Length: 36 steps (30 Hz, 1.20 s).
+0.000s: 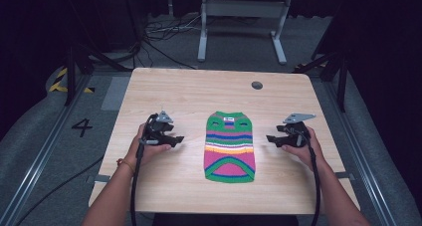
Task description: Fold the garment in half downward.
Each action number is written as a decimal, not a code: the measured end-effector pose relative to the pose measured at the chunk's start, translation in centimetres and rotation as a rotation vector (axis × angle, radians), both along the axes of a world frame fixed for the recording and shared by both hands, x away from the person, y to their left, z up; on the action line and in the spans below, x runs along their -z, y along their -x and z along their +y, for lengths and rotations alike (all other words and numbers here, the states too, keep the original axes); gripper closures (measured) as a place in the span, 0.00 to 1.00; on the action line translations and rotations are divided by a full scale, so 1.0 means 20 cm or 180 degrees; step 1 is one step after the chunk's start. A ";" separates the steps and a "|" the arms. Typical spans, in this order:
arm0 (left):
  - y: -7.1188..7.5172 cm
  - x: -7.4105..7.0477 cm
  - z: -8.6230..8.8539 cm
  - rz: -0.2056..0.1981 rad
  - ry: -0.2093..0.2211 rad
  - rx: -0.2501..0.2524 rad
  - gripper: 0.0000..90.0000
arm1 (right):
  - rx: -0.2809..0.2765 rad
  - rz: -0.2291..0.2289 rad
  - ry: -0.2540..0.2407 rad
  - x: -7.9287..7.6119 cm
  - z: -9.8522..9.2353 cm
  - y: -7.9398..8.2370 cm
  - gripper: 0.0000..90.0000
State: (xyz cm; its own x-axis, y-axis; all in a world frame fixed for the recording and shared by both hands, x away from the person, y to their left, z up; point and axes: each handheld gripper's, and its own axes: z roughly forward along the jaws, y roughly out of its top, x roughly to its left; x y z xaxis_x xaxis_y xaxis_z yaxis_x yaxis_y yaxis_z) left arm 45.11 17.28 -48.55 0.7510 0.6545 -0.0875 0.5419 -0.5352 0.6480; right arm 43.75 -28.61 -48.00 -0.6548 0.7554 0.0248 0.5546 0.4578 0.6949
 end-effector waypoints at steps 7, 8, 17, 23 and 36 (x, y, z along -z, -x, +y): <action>-0.13 0.01 -0.18 -0.0035 0.0010 -0.0023 0.45 | -0.0139 0.0008 -0.0053 -0.02 0.16 -0.14 0.49; -0.15 0.00 -0.20 -0.0062 0.0040 -0.0047 0.45 | -0.0139 0.0029 -0.0055 -0.02 0.17 -0.16 0.49; -0.31 -0.05 -0.37 -0.0081 0.0152 -0.0098 0.43 | -0.0070 0.0074 -0.0037 0.00 0.32 -0.33 0.55; -0.40 -0.04 -0.49 0.0008 0.0041 -0.0141 0.47 | 0.0005 0.0050 -0.0002 0.02 0.37 -0.38 0.56; -0.46 0.07 -0.61 0.0067 -0.0064 -0.0277 0.45 | 0.0101 0.0201 -0.0028 0.08 0.43 -0.48 0.65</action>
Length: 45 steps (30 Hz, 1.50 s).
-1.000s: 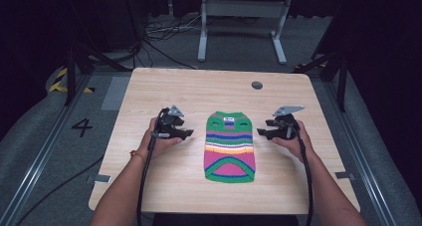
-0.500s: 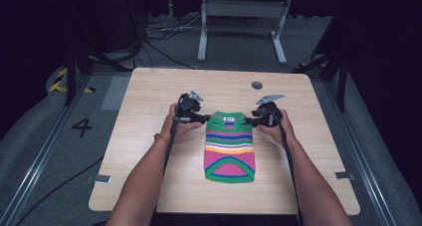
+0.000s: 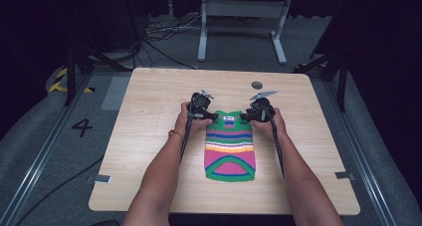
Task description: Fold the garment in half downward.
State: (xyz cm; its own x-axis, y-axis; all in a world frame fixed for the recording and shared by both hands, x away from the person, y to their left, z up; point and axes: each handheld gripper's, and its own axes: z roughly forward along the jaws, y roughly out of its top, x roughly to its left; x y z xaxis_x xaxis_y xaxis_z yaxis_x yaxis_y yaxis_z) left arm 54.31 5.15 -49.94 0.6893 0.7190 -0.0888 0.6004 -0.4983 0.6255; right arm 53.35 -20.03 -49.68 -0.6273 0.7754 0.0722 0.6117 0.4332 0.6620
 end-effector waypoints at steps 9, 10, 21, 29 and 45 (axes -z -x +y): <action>0.02 -0.01 -0.01 0.0069 0.0057 0.0233 0.74 | -0.0083 0.0146 -0.0027 0.00 -0.01 -0.01 0.75; 0.02 -0.01 -0.02 0.0061 0.0054 0.0244 0.80 | -0.0097 0.0166 -0.0037 0.00 0.00 -0.01 0.79; 0.05 -0.06 0.00 -0.0189 0.0043 0.0283 0.92 | -0.0170 0.0044 -0.0240 -0.08 -0.03 0.02 0.93; 0.05 -0.22 0.00 -0.0495 -0.0015 0.0313 0.92 | -0.0199 -0.0301 -0.0281 -0.20 -0.03 0.04 0.93; 0.25 -0.35 0.12 -0.0872 0.0054 0.0636 0.92 | -0.0595 -0.0593 -0.0472 -0.32 -0.03 0.20 0.93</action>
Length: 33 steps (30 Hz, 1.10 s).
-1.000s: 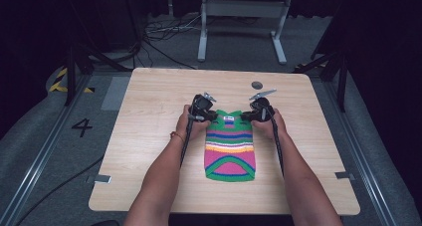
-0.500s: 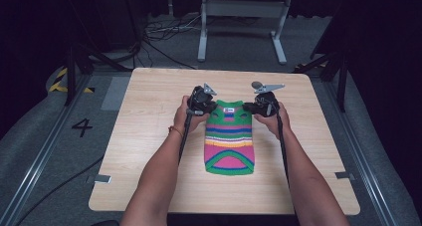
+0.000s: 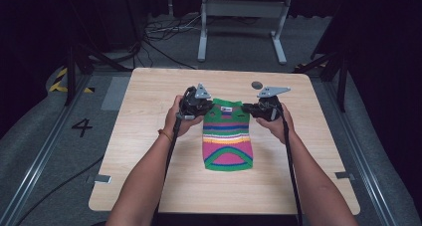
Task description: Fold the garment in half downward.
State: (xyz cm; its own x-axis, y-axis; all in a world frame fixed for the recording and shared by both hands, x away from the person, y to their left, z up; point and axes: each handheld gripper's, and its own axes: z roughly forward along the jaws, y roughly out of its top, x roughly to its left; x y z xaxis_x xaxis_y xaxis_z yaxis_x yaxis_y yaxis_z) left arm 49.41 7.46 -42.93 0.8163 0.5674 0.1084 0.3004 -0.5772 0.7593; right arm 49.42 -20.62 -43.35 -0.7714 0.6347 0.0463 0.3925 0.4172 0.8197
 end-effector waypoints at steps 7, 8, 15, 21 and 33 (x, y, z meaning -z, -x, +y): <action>0.12 -0.01 0.00 -0.0110 0.0028 0.0202 0.93 | -0.0163 -0.0047 0.0011 -0.01 -0.02 0.10 0.93; 0.12 -0.01 0.00 -0.0110 0.0028 0.0202 0.93 | -0.0163 -0.0047 0.0011 -0.01 -0.02 0.10 0.93; 0.27 0.00 0.02 -0.0197 -0.0043 0.0394 0.93 | -0.0370 -0.0092 0.0089 0.00 -0.04 0.24 0.93; 0.37 0.04 0.03 -0.0179 -0.0098 0.0511 0.93 | -0.0465 -0.0100 0.0121 0.03 -0.07 0.33 0.93; 0.53 0.15 0.00 -0.0091 -0.0455 0.0752 0.93 | -0.0684 -0.0009 0.0319 0.13 -0.09 0.54 0.93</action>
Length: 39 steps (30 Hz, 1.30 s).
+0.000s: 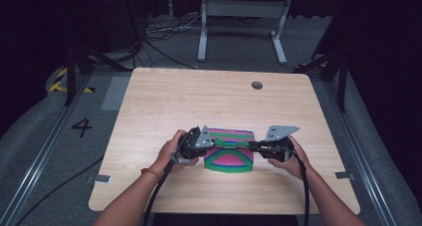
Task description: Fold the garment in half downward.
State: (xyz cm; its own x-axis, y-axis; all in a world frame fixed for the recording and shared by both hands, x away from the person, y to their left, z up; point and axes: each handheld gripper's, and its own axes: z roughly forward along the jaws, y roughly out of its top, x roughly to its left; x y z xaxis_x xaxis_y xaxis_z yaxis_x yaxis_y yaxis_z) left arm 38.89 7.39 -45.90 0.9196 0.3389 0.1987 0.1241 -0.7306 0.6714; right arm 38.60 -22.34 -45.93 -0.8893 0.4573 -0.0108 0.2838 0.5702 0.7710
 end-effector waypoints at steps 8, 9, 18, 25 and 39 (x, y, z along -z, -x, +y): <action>0.08 0.06 0.01 0.0072 -0.0120 0.0072 0.92 | -0.0106 0.0047 0.0151 0.05 0.01 0.08 0.92; 0.09 0.07 0.01 0.0073 -0.0125 0.0075 0.92 | -0.0098 0.0066 0.0174 0.06 0.01 0.10 0.92; 0.12 0.04 0.12 0.0199 0.0076 -0.0145 0.79 | -0.0043 0.0036 0.0135 0.04 -0.01 0.16 0.88; 0.10 0.04 0.06 0.0346 0.0294 -0.0108 0.68 | -0.0017 0.0008 0.0077 0.04 0.06 0.17 0.78; 0.11 0.15 -0.01 0.0404 0.0182 -0.0041 0.91 | -0.0004 0.0028 0.0318 0.14 0.13 0.16 0.96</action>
